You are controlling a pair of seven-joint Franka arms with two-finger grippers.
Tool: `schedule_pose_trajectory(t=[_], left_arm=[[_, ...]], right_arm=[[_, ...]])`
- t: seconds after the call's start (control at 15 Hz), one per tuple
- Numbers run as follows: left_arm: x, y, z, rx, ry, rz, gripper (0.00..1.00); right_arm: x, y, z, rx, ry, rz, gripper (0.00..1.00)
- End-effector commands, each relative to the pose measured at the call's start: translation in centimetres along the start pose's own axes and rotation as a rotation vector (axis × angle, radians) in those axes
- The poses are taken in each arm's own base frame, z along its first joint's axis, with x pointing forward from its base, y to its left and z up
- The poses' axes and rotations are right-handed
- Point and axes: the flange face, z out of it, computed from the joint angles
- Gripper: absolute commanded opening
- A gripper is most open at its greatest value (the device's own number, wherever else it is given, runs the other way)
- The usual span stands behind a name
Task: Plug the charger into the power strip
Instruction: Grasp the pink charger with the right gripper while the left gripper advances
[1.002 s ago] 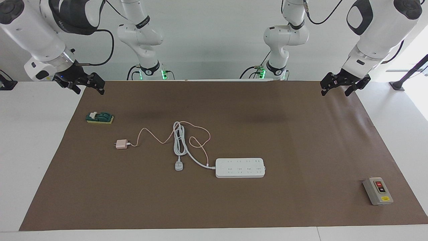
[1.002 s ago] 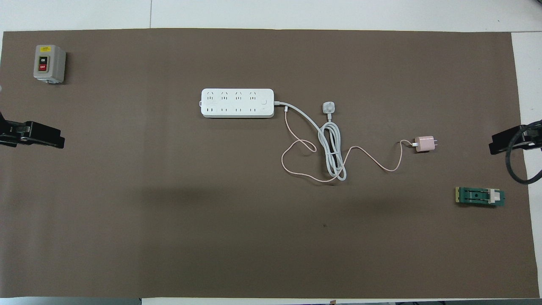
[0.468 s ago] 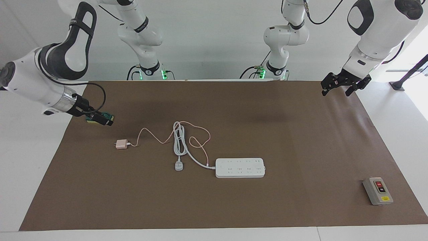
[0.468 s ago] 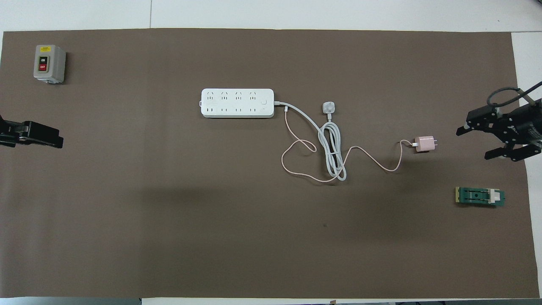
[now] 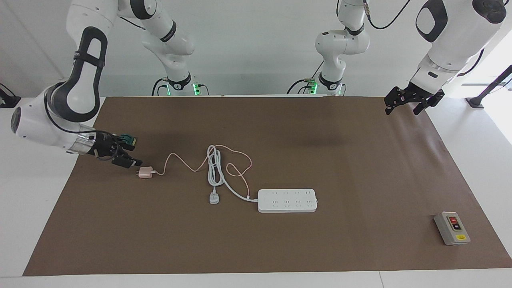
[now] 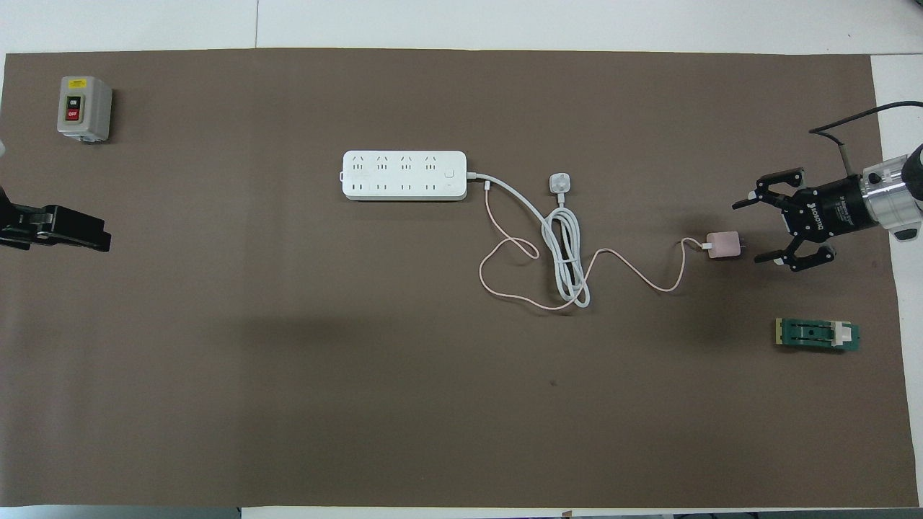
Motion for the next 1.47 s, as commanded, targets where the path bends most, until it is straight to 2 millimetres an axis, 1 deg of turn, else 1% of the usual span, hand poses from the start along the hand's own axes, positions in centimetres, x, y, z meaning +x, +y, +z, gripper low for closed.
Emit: schedule_pose_trajectory(t=[0.0, 0.07, 0.2, 0.27, 0.4, 0.47, 0.53, 0.6, 0.67, 0.8, 0.87, 1.0, 1.07, 1.14, 1.2, 1.27, 1.34, 1.4], left_arm=[[1.6, 0.1, 0.0, -0.001, 0.009, -0.009, 1.0], [1.7, 0.2, 0.0, -0.002, 0.01, -0.007, 1.0], [1.7, 0.0, 0.1, -0.012, 0.009, -0.039, 1.0], [1.7, 0.3, 0.1, -0.016, 0.01, -0.061, 1.0], [1.9, 1.0, 0.5, -0.067, -0.002, -0.061, 1.0], [1.8, 1.2, 0.6, -0.082, -0.007, -0.058, 1.0], [2.0, 1.5, 0.9, -0.095, -0.013, -0.055, 1.0], [2.0, 1.7, 0.9, -0.116, -0.013, -0.054, 1.0], [2.1, 1.8, 1.1, -0.14, -0.019, -0.052, 1.0], [2.2, 1.9, 1.7, -0.25, -0.047, -0.067, 1.0], [2.2, 1.6, 2.0, -0.296, -0.058, -0.068, 1.0], [2.5, 2.0, 3.2, -0.428, -0.081, -0.024, 1.0], [2.6, 1.7, 3.9, -0.52, -0.09, -0.045, 1.0], [3.1, 1.8, 5.5, -0.604, -0.114, -0.065, 1.0], [3.7, 2.0, 6.4, -0.684, -0.121, -0.07, 1.0], [4.5, 2.5, 7.4, -0.767, -0.126, -0.071, 1.0], [5.1, 2.9, 8.1, -0.837, -0.131, -0.078, 1.0], [5.6, 3.1, 8.7, -0.905, -0.132, -0.091, 1.0]], right_arm=[[0.5, -0.9, 0.4, 0.066, -0.027, 0.107, 1.0], [0.8, -0.7, 0.7, 0.069, -0.041, 0.13, 1.0], [1.7, -0.1, 2.3, 0.052, -0.062, 0.155, 1.0], [2.0, 0.0, 2.6, 0.051, -0.065, 0.16, 1.0], [2.6, 0.3, 3.9, 0.028, -0.09, 0.172, 1.0], [3.7, 0.8, 4.9, 0.013, -0.112, 0.188, 1.0], [4.9, 1.5, 4.8, 0.018, -0.114, 0.198, 1.0], [5.3, 1.5, 4.8, 0.015, -0.111, 0.196, 1.0], [5.2, 1.3, 4.9, 0.017, -0.111, 0.195, 1.0], [5.6, 1.5, 4.9, 0.028, -0.11, 0.201, 1.0], [5.7, 1.5, 4.8, 0.032, -0.107, 0.203, 1.0], [5.9, 1.6, 4.9, 0.037, -0.105, 0.204, 1.0], [6.0, 1.6, 5.1, 0.057, -0.104, 0.207, 1.0], [6.1, 1.7, 5.2, 0.063, -0.106, 0.201, 1.0], [6.1, 1.8, 5.2, 0.065, -0.104, 0.188, 0.94], [6.3, 1.9, 5.4, 0.065, -0.106, 0.18, 0.81], [6.4, 1.9, 5.6, 0.066, -0.107, 0.178, 0.73], [6.5, 2.0, 5.8, 0.066, -0.111, 0.181, 0.63]])
